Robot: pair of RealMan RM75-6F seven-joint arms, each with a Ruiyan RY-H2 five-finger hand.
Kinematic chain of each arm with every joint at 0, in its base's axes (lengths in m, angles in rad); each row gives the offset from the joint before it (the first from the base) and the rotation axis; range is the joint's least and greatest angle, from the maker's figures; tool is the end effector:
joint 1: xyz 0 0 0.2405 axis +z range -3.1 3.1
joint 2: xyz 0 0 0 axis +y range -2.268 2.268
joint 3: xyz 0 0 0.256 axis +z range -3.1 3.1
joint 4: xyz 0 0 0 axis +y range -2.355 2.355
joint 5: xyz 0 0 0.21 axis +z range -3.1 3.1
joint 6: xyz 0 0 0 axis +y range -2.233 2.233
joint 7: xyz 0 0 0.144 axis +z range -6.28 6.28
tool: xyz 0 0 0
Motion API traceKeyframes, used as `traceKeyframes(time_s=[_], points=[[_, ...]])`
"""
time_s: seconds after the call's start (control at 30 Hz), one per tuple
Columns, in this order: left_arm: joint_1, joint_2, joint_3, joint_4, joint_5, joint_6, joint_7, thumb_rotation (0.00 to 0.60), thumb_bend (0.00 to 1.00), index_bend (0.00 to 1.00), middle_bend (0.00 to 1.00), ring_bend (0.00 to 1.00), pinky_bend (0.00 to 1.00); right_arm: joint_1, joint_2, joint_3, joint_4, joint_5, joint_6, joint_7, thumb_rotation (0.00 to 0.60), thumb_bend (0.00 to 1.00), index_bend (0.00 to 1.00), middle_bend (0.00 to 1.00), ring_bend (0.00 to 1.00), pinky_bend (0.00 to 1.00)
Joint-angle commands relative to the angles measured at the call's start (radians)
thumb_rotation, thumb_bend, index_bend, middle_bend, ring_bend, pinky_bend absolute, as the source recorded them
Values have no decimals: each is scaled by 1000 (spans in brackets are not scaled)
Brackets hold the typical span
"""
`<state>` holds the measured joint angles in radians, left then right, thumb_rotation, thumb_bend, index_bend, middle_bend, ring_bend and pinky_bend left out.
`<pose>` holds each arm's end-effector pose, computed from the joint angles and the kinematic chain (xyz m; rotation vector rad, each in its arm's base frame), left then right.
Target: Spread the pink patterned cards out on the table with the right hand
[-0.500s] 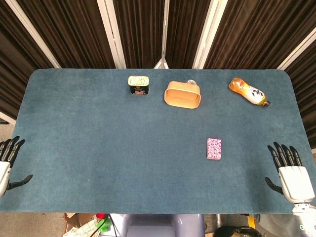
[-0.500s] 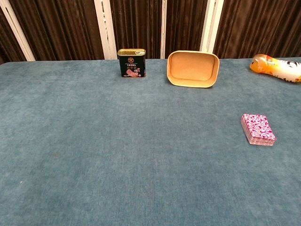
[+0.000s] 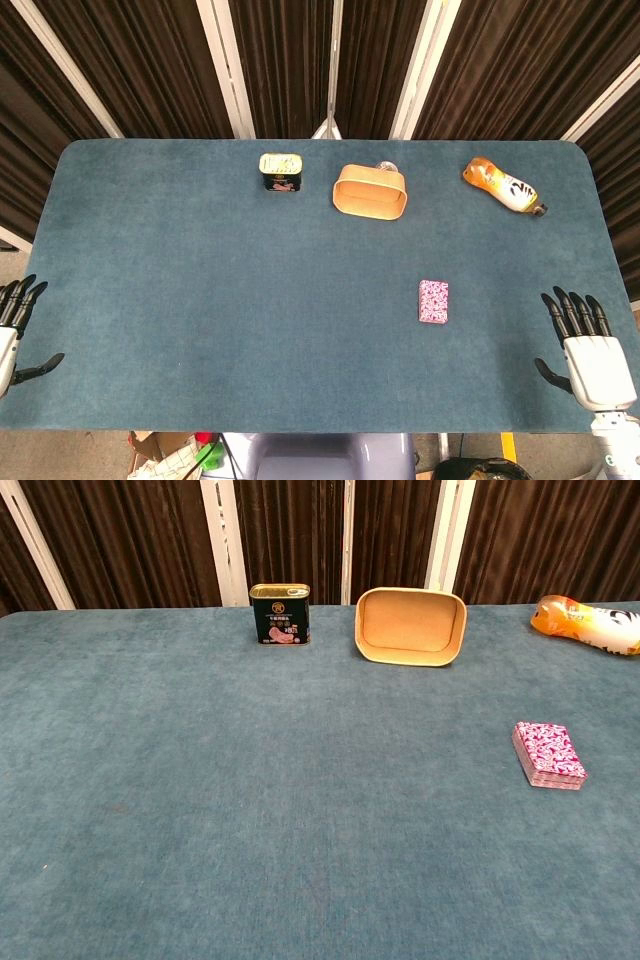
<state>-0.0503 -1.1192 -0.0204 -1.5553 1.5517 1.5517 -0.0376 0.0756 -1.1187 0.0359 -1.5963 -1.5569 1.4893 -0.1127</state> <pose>-0.3194 0.1645 0.1662 -1.3920 -0.8613 -0.9166 -0.3092 -0.1752 0.1561 1.4720 -0.7916 0.8265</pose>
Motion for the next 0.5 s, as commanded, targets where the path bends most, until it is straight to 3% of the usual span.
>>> traceKeyframes(time_s=[0.03,0.17,0.5], points=[[-2,-1,-1,5,4,1,-5,600,22,0,0,0,0,28,25,14,-64,37,-59,14,600,248,0,0,0,0],[-4,2,-2,6,3,-3,-14,600,23,0,0,0,0,74,52,42,-149,107,-148,-22,600,248,0,0,0,0],[-4,7,2,6,14,-1,-22,600,23,0,0,0,0,237,20,113,-287,365,-363,-316,600,248,0,0,0,0]])
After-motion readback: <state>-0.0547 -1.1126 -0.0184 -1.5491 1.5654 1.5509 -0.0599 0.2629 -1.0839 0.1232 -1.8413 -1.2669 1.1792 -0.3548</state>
